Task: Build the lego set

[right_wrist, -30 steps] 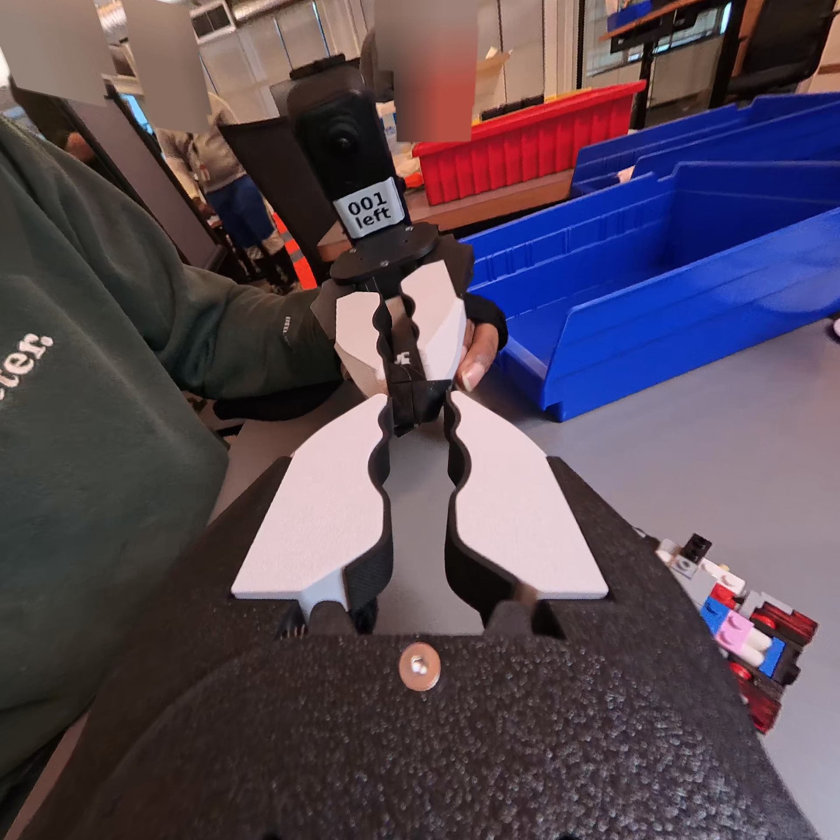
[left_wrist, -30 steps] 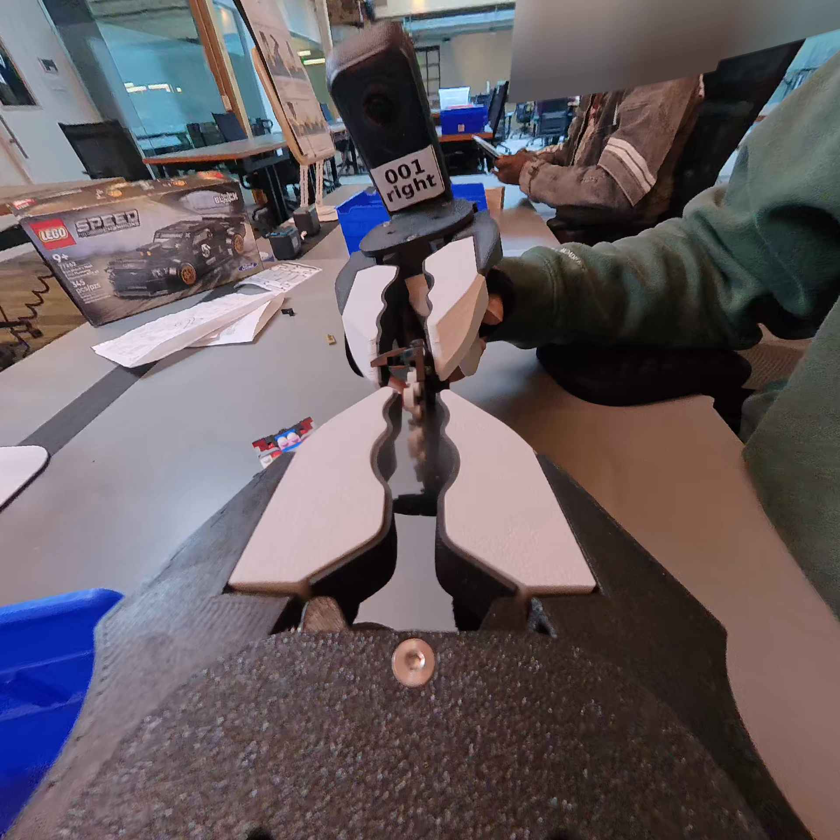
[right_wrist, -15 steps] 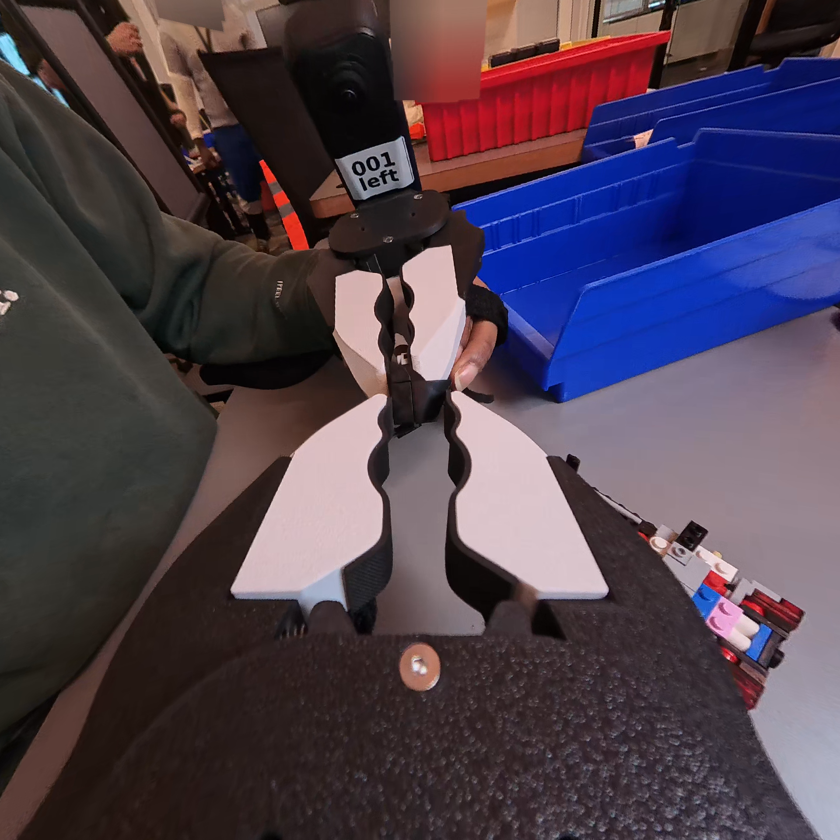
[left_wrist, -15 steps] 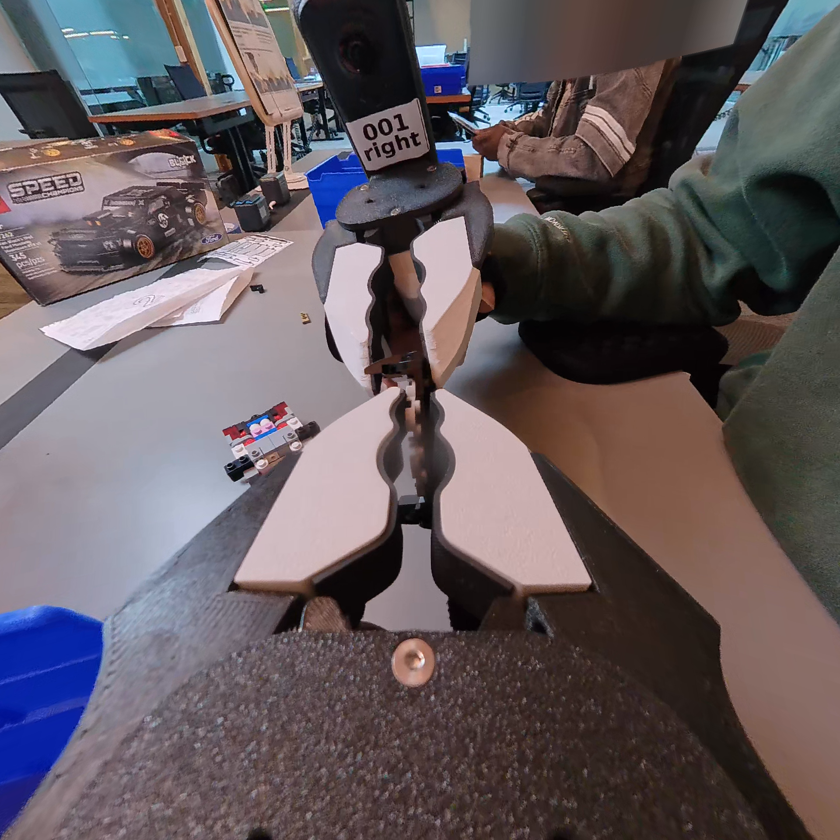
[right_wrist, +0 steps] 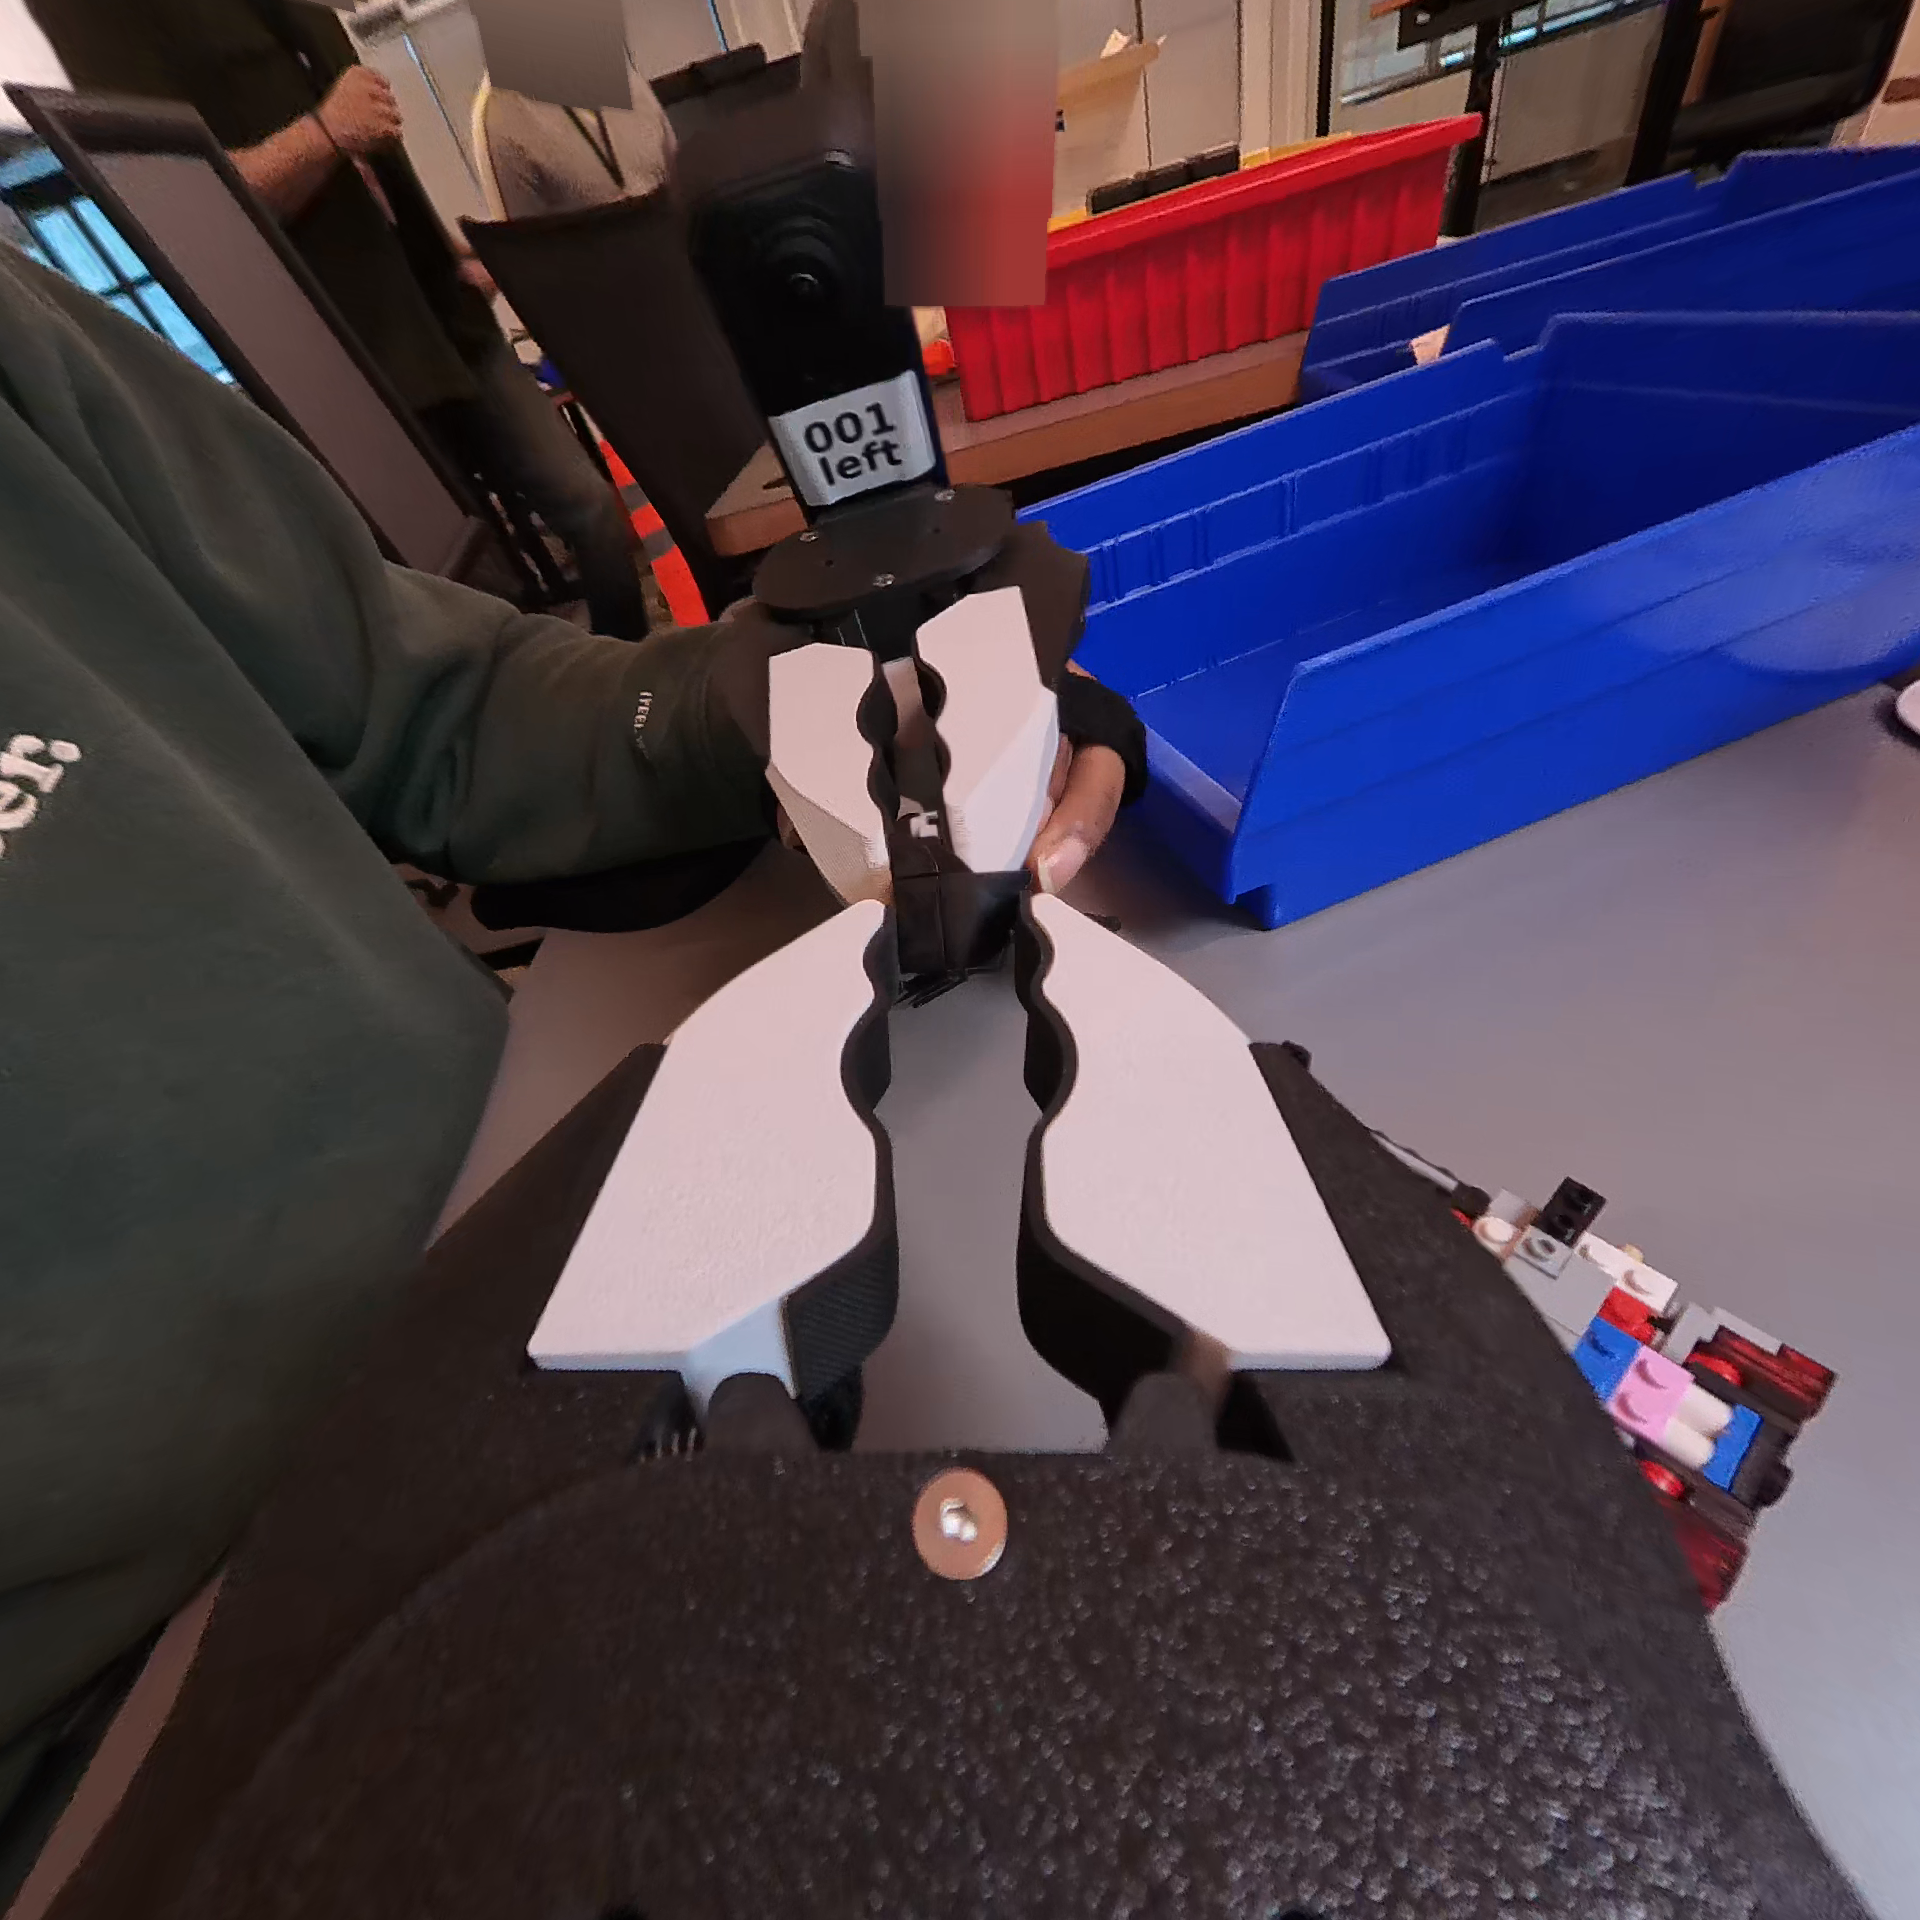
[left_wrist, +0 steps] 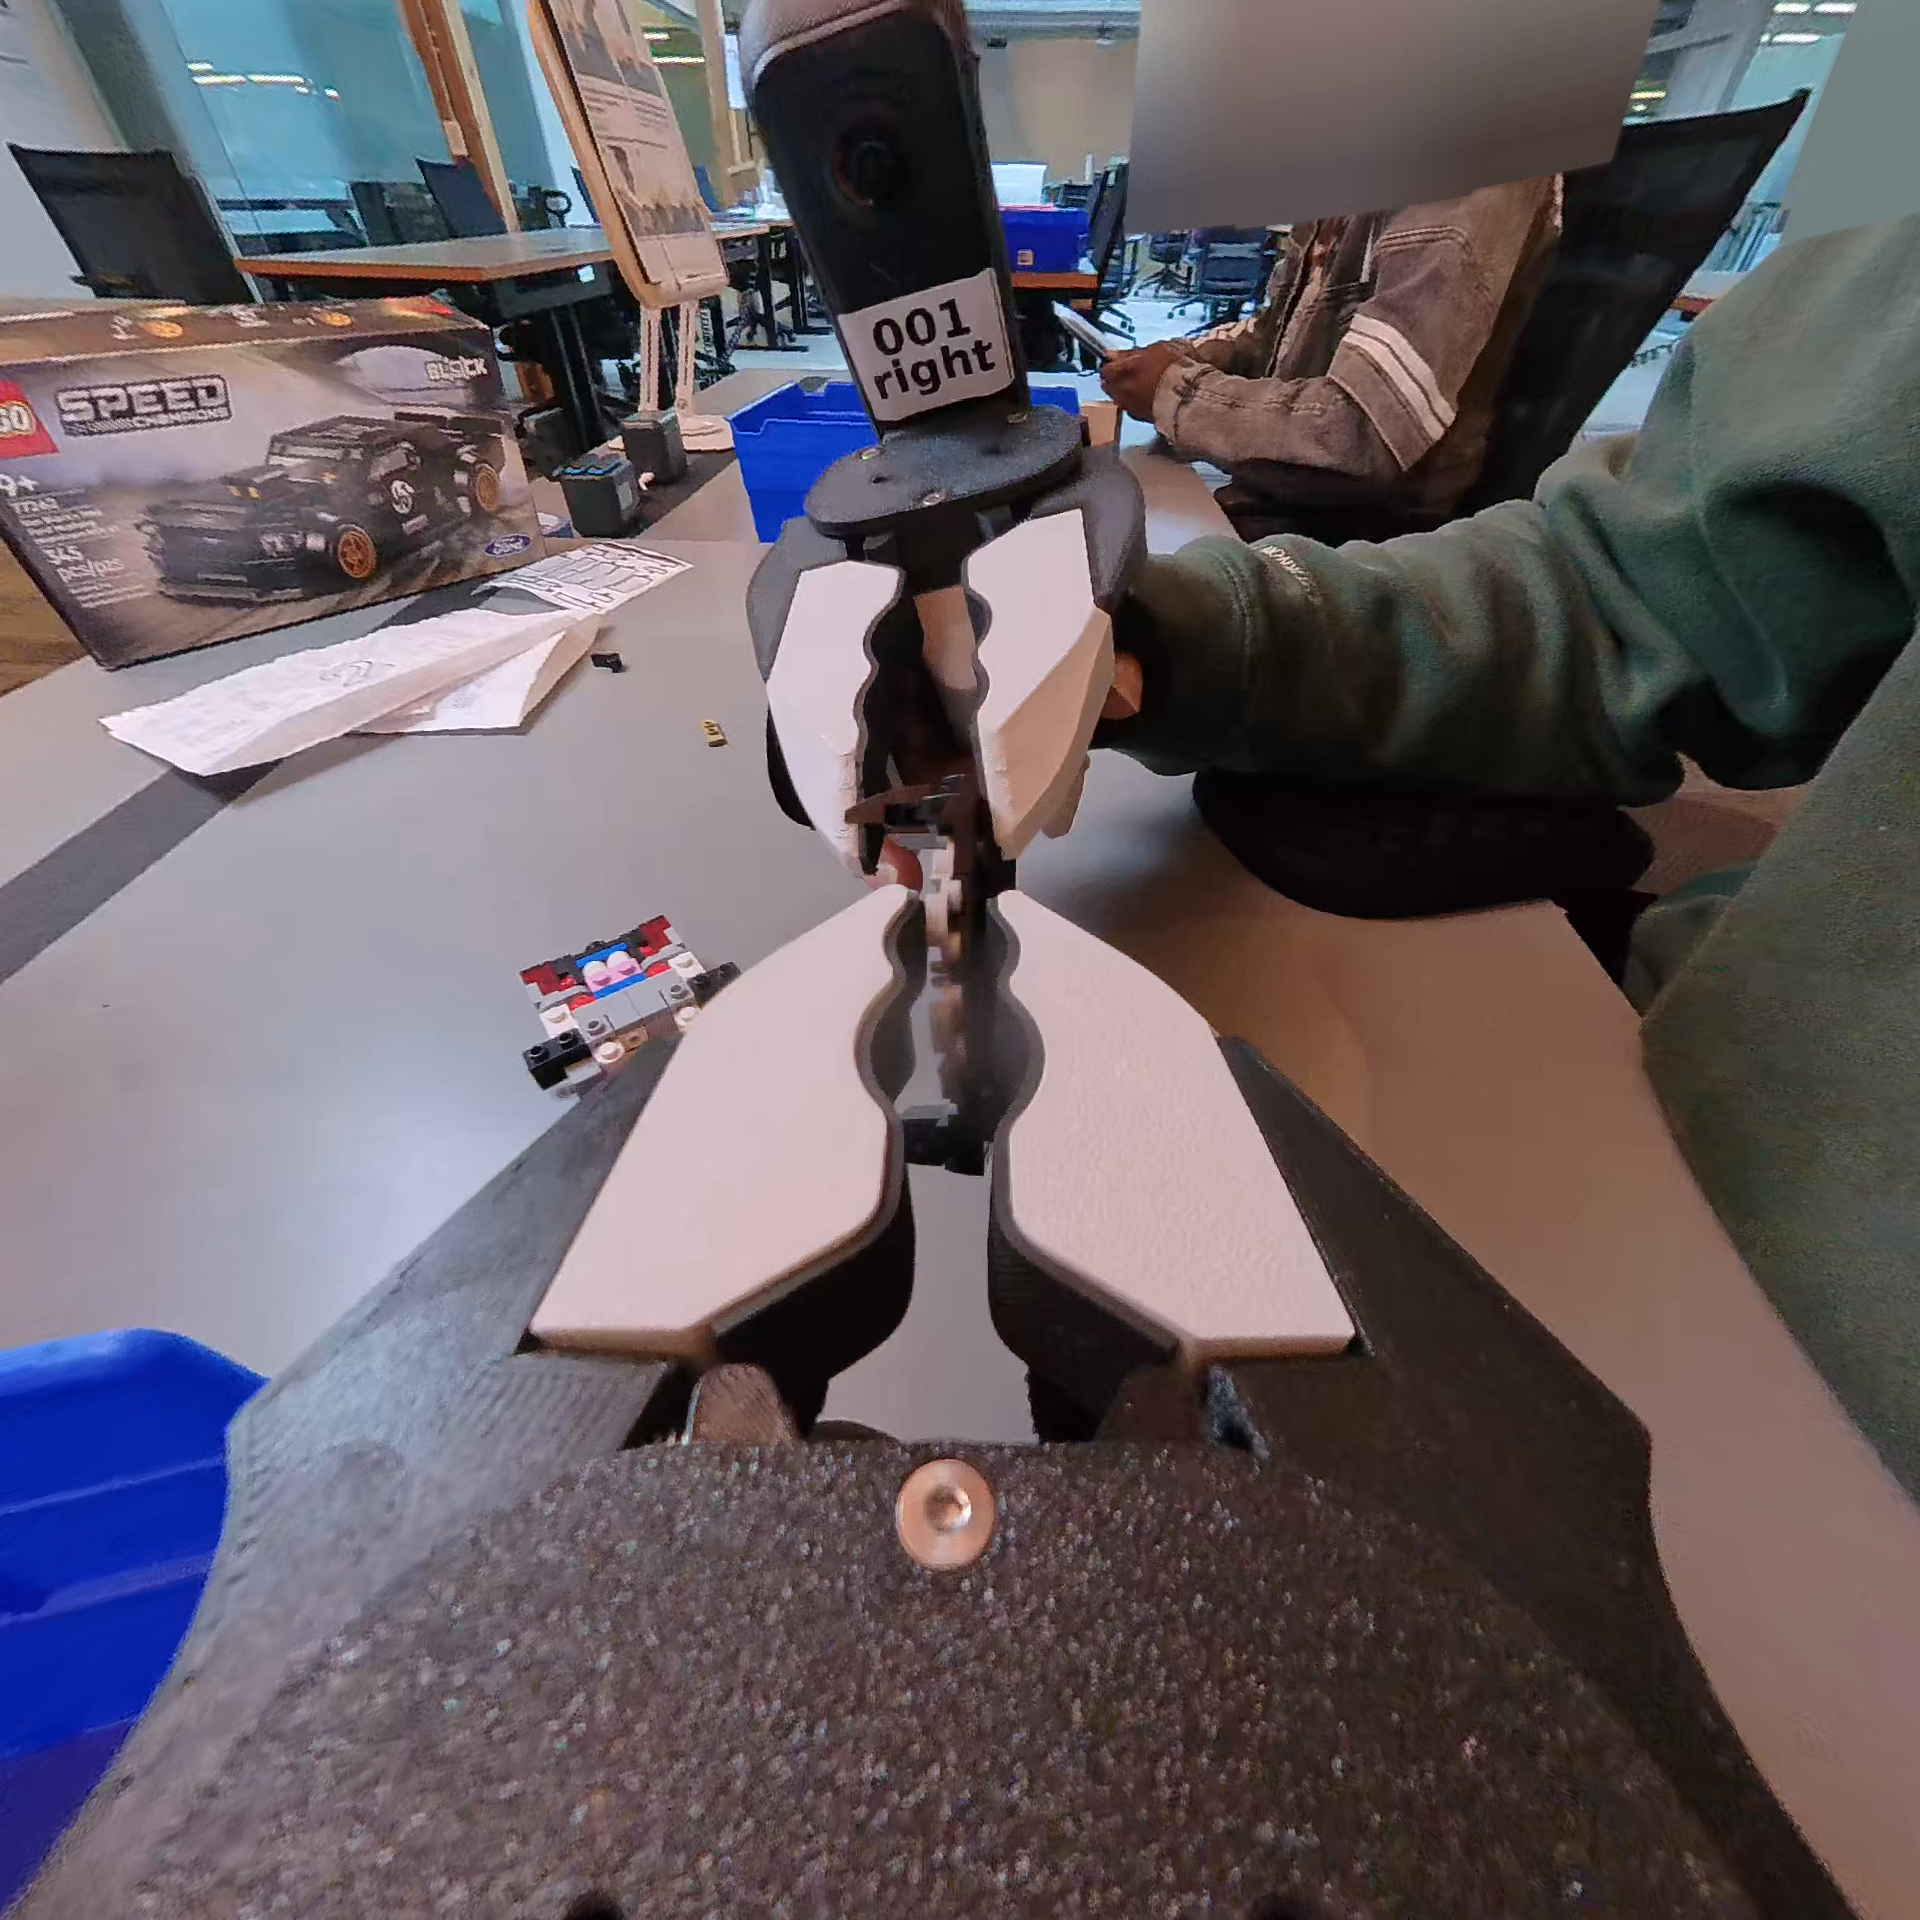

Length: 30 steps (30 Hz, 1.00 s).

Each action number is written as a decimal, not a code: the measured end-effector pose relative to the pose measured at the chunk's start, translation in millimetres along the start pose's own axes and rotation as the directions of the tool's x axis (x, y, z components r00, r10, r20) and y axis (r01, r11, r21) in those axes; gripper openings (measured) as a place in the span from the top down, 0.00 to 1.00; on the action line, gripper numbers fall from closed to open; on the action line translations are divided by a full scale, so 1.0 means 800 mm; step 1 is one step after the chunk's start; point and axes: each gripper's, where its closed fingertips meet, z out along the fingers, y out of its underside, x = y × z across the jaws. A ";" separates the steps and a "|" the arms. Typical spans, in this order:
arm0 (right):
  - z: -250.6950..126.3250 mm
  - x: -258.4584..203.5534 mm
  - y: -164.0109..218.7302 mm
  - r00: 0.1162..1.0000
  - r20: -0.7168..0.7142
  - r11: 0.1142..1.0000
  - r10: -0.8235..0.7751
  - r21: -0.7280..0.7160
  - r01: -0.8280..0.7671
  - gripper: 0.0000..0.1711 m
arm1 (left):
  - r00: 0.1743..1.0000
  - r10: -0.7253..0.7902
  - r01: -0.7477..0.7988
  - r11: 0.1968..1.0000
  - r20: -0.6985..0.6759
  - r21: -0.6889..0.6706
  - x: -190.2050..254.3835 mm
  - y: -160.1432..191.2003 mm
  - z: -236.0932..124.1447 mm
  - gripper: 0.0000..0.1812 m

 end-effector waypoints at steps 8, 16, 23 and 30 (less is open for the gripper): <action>0.002 0.010 -0.009 0.972 -0.139 0.981 -0.192 -0.003 0.193 0.88 | 0.998 -0.039 0.041 0.998 0.046 -0.042 -0.012 0.000 -0.001 0.96; 0.001 0.014 -0.022 0.817 -0.314 0.872 -0.484 -0.091 0.481 0.91 | 0.983 -0.182 0.182 0.983 0.000 0.017 -0.018 -0.003 -0.006 0.96; 0.001 0.012 -0.019 0.911 -0.237 0.939 -0.336 -0.017 0.342 0.91 | 0.984 -0.180 0.180 0.983 -0.018 0.021 -0.014 -0.003 -0.005 0.96; -0.026 -0.010 0.013 0.971 -0.051 0.955 -0.233 -0.203 0.218 0.91 | 0.982 -0.174 0.172 0.984 -0.075 -0.037 -0.001 0.010 -0.001 0.96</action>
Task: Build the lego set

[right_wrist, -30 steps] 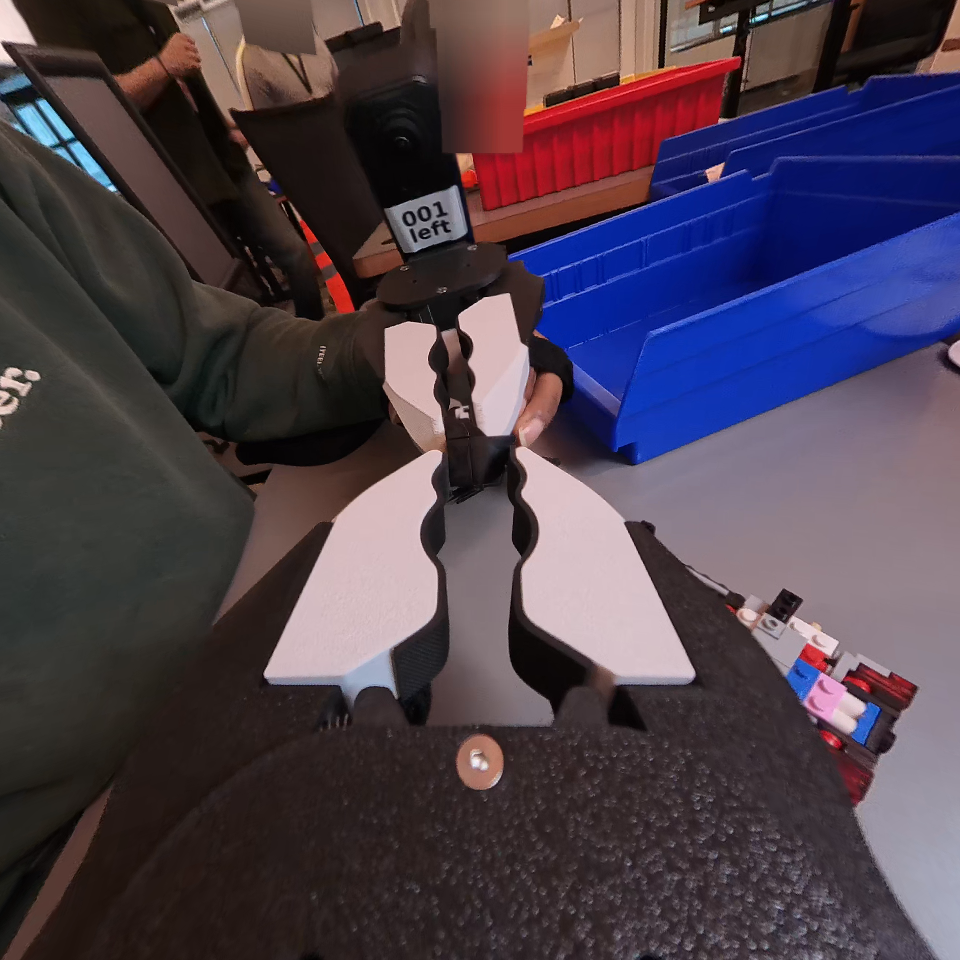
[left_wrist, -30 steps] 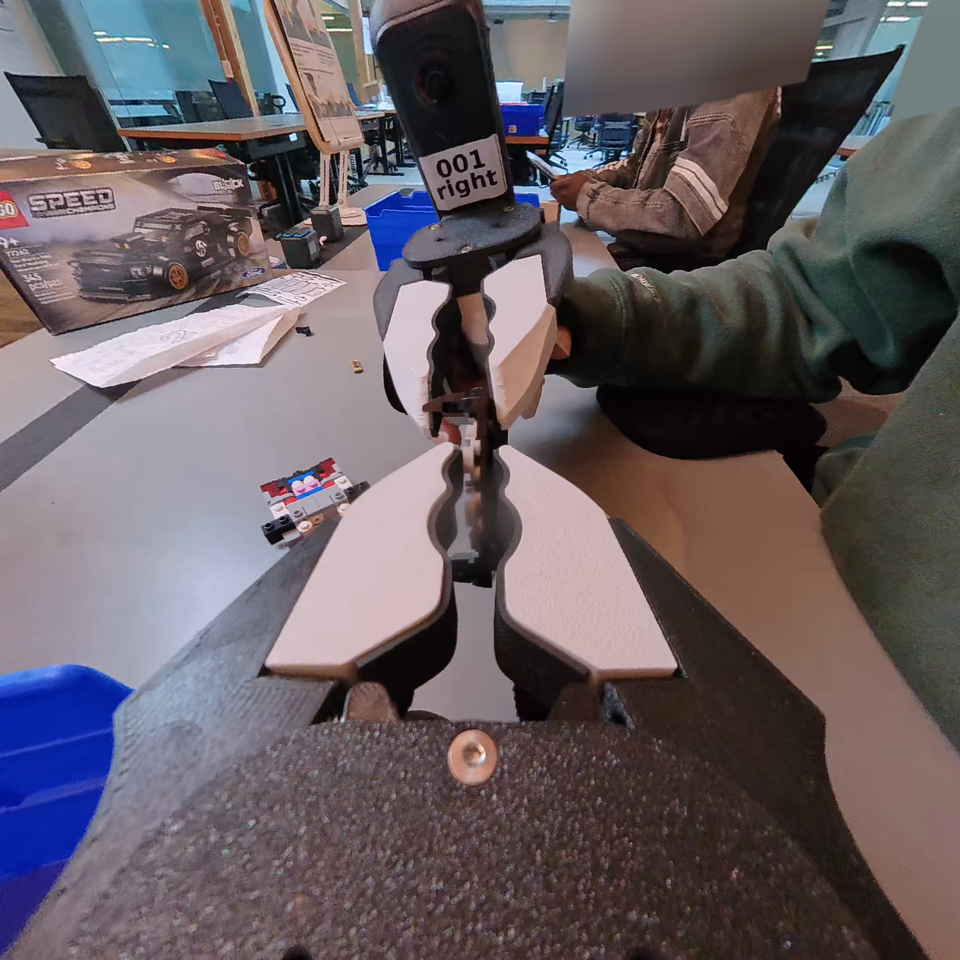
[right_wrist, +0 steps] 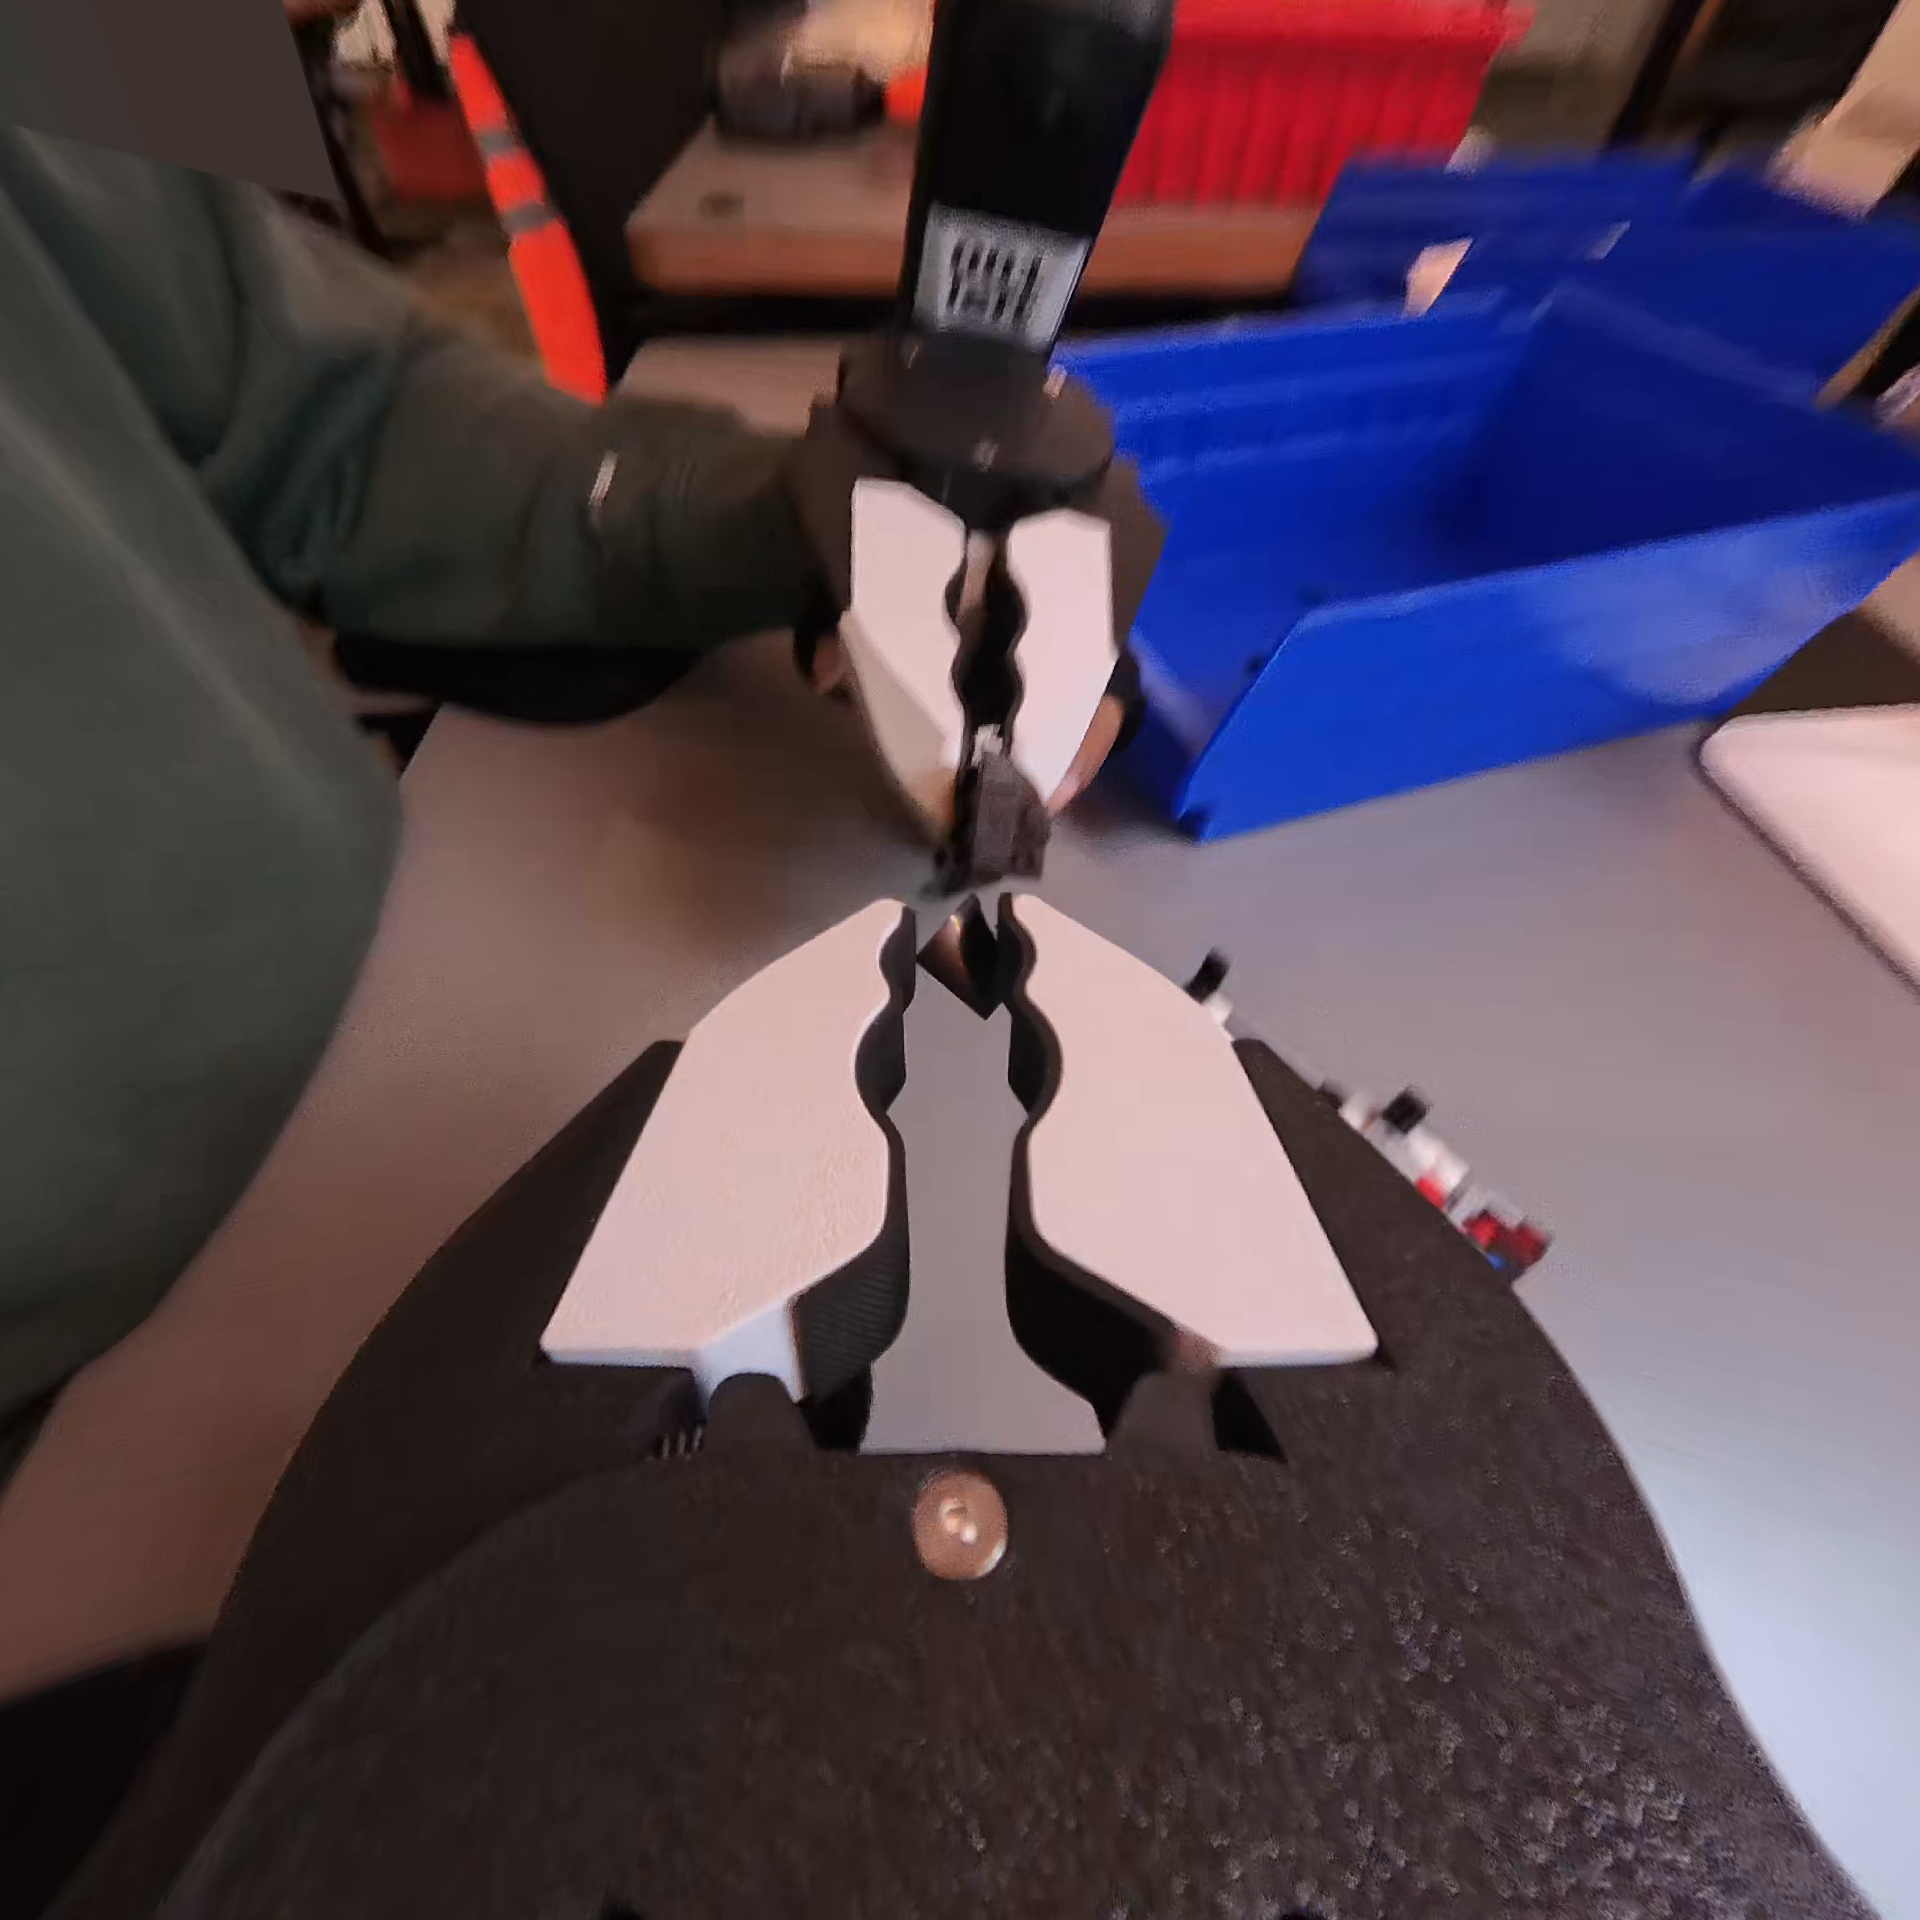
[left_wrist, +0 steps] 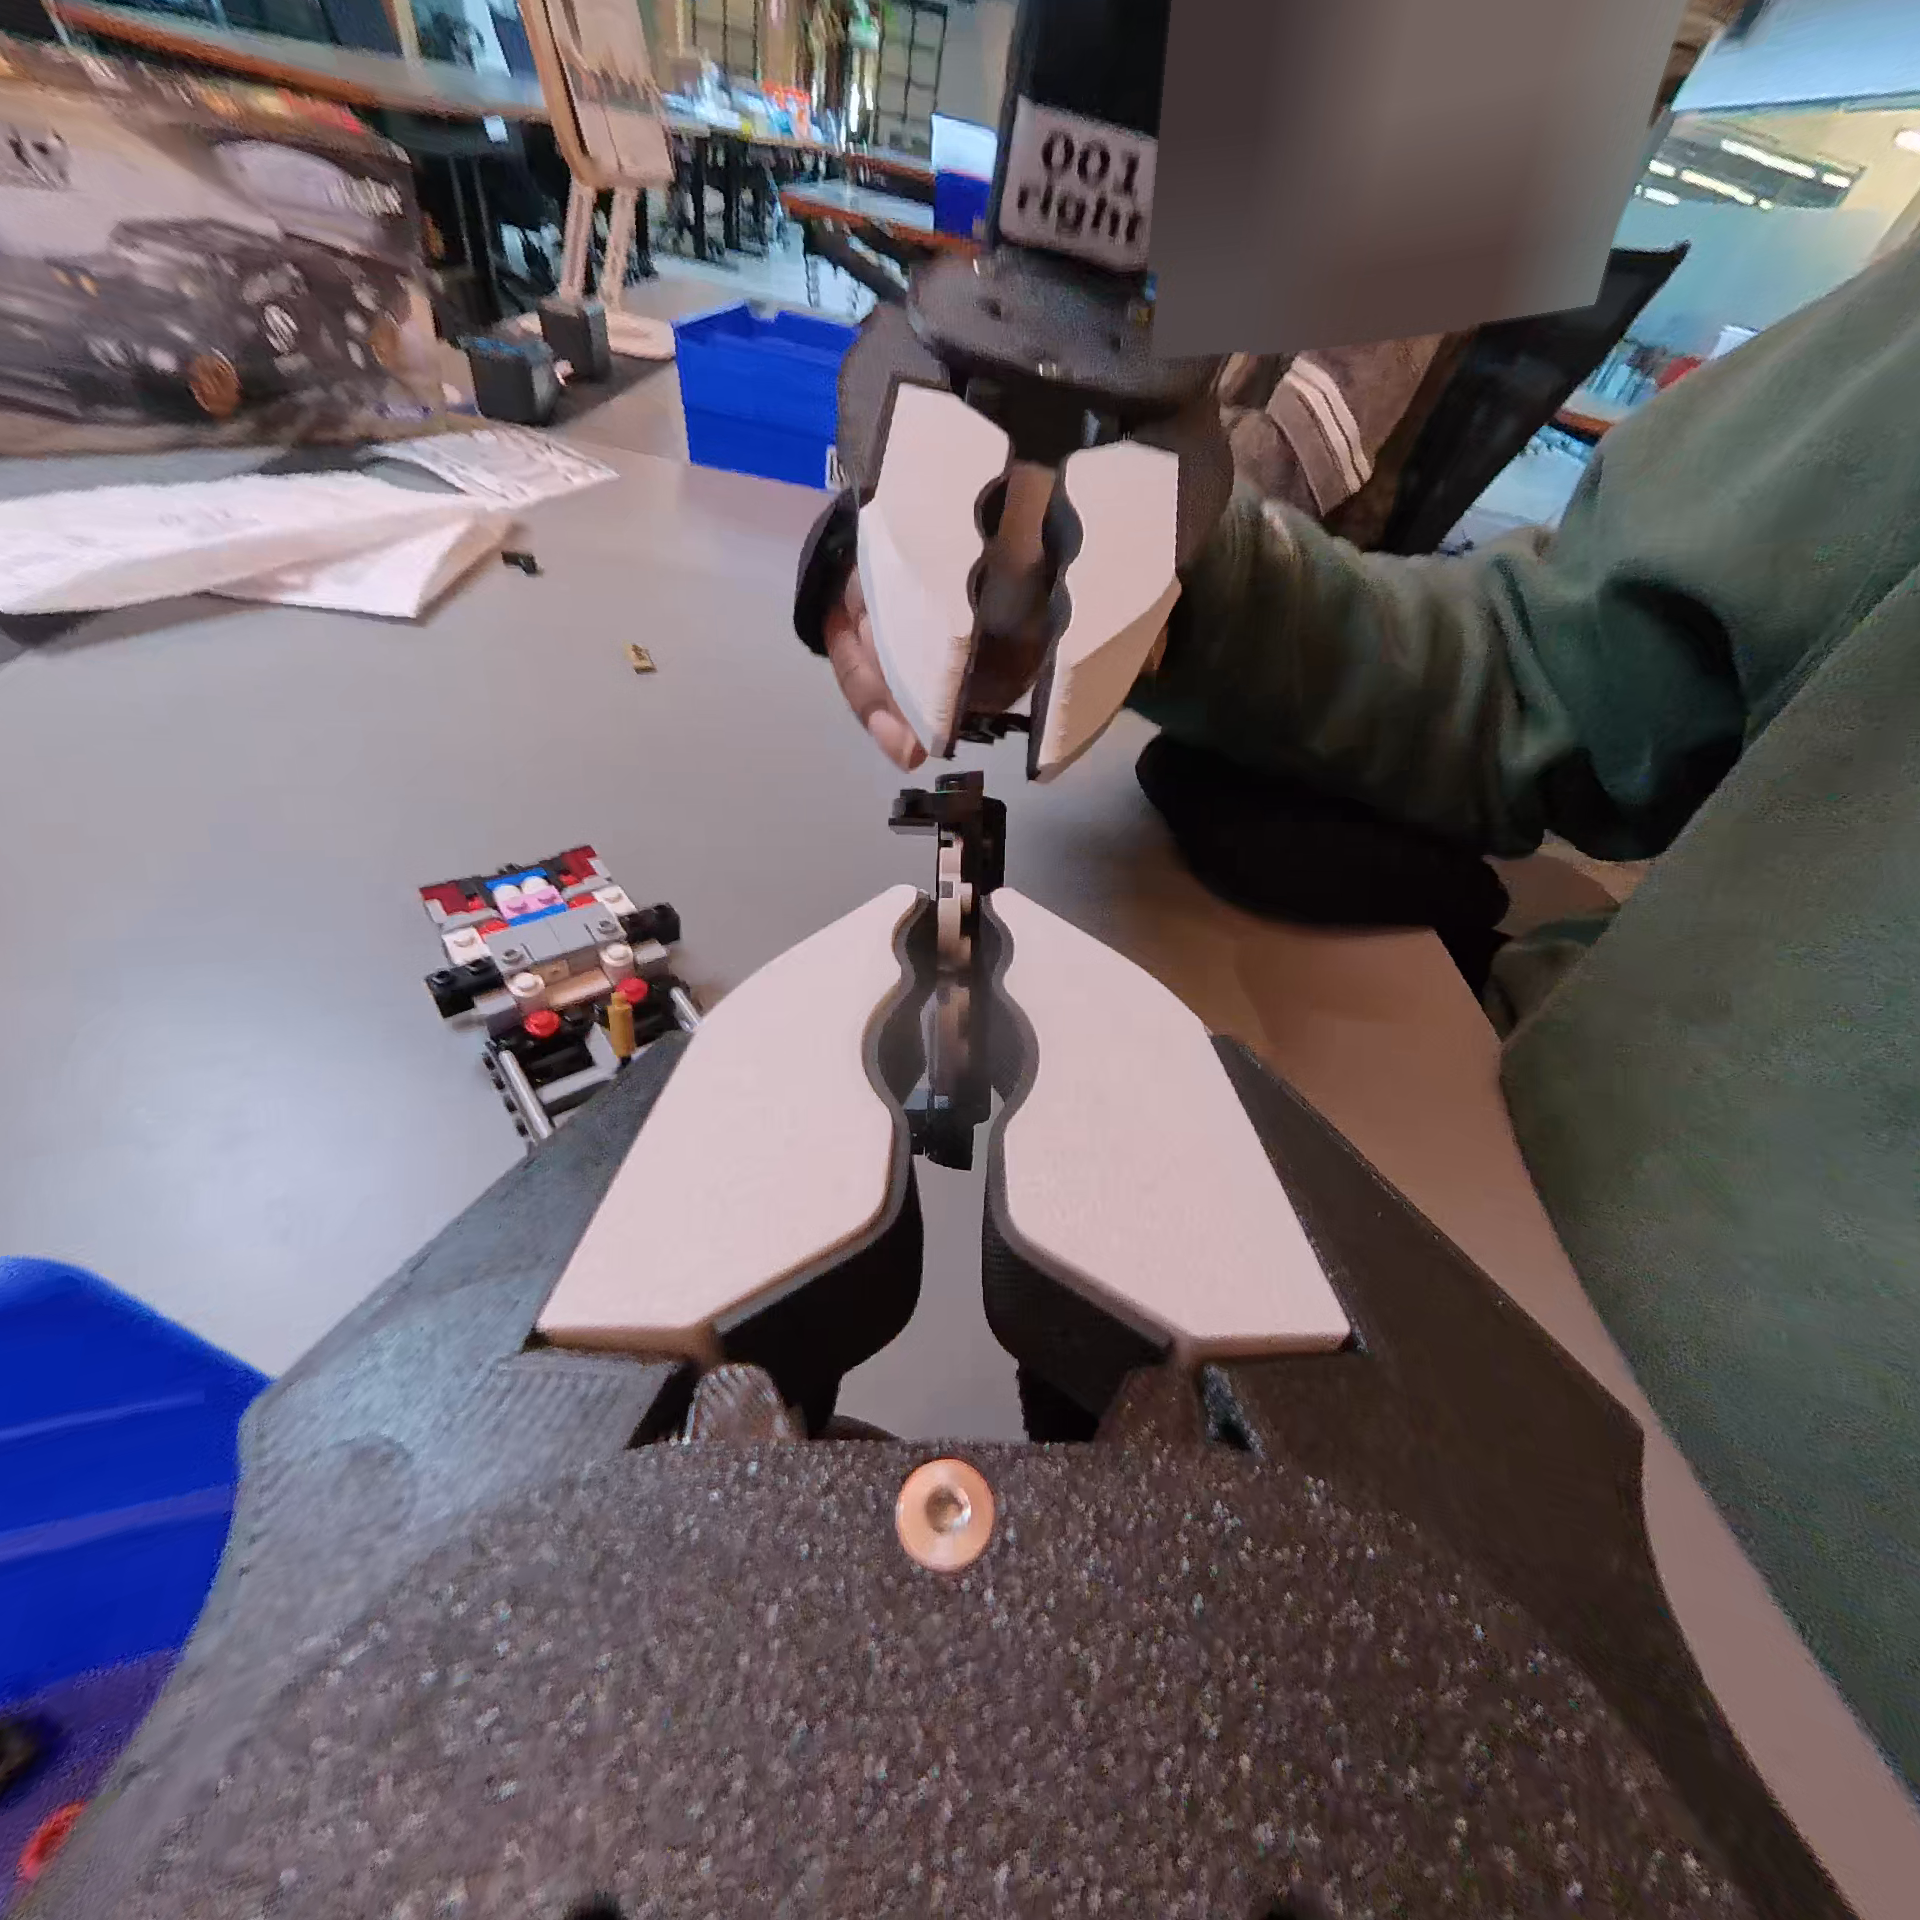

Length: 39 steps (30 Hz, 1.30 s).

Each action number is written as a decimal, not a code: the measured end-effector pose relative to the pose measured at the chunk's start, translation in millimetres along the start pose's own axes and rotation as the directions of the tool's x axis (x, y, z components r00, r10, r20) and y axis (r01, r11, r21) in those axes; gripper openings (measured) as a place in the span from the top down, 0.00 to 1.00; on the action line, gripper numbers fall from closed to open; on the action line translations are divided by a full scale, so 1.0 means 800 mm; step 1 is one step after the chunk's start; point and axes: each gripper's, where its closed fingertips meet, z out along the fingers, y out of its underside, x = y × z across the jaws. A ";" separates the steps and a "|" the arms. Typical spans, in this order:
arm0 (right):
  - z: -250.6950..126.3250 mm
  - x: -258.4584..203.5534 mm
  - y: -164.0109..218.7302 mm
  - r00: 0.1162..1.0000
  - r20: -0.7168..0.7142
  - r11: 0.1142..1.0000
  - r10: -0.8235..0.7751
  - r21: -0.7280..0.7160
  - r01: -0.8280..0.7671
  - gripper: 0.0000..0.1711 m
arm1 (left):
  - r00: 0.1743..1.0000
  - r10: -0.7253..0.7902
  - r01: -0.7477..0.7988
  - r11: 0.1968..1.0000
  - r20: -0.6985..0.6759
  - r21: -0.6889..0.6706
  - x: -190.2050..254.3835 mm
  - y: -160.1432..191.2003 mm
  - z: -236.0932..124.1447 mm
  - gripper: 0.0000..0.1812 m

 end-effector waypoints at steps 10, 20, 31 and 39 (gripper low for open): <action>0.035 -0.021 0.121 0.984 0.095 0.882 0.148 -0.464 -0.088 0.85 | 0.994 -0.107 0.101 0.973 -0.017 -0.205 0.001 0.053 0.024 0.97; 0.024 0.011 0.040 0.996 -0.028 0.986 0.083 -0.145 -0.086 0.88 | 0.994 -0.105 0.105 0.971 0.013 -0.215 -0.008 0.057 0.023 0.97; 0.041 0.010 0.042 0.989 -0.087 0.974 -0.121 -0.202 0.101 0.89 | 0.994 -0.105 0.106 0.972 0.014 -0.211 -0.006 0.052 0.023 0.96; 0.049 -0.005 0.027 0.896 -0.110 0.881 -0.430 -0.266 0.391 0.90 | 0.969 -0.244 0.235 0.958 -0.038 -0.164 -0.007 0.040 0.010 0.97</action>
